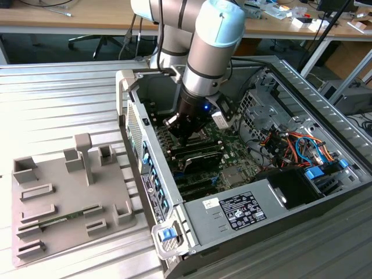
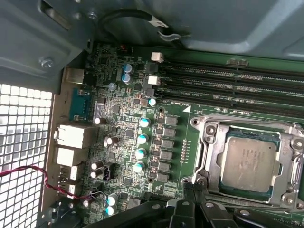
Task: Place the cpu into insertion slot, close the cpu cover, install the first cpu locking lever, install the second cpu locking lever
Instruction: 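Install the second cpu locking lever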
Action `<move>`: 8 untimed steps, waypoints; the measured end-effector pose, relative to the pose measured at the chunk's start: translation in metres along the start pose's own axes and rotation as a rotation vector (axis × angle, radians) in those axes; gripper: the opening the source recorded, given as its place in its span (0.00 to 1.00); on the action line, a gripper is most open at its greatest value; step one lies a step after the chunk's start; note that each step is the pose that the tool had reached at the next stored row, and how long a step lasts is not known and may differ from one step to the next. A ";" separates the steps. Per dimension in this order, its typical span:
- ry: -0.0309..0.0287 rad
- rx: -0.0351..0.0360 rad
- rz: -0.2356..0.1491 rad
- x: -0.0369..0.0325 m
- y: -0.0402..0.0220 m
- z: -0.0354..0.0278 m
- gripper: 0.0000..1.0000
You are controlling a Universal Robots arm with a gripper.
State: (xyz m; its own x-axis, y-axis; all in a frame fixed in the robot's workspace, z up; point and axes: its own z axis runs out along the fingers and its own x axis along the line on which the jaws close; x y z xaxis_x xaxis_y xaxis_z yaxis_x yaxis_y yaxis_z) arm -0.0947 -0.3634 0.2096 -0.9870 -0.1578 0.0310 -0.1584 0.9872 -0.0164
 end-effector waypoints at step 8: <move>-0.0007 0.0016 -0.047 0.0043 0.0014 0.0005 0.11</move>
State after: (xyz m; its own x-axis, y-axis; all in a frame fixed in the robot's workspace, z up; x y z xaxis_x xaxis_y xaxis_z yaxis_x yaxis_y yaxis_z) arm -0.0992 -0.3628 0.2092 -0.9784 -0.2044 0.0310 -0.2050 0.9786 -0.0165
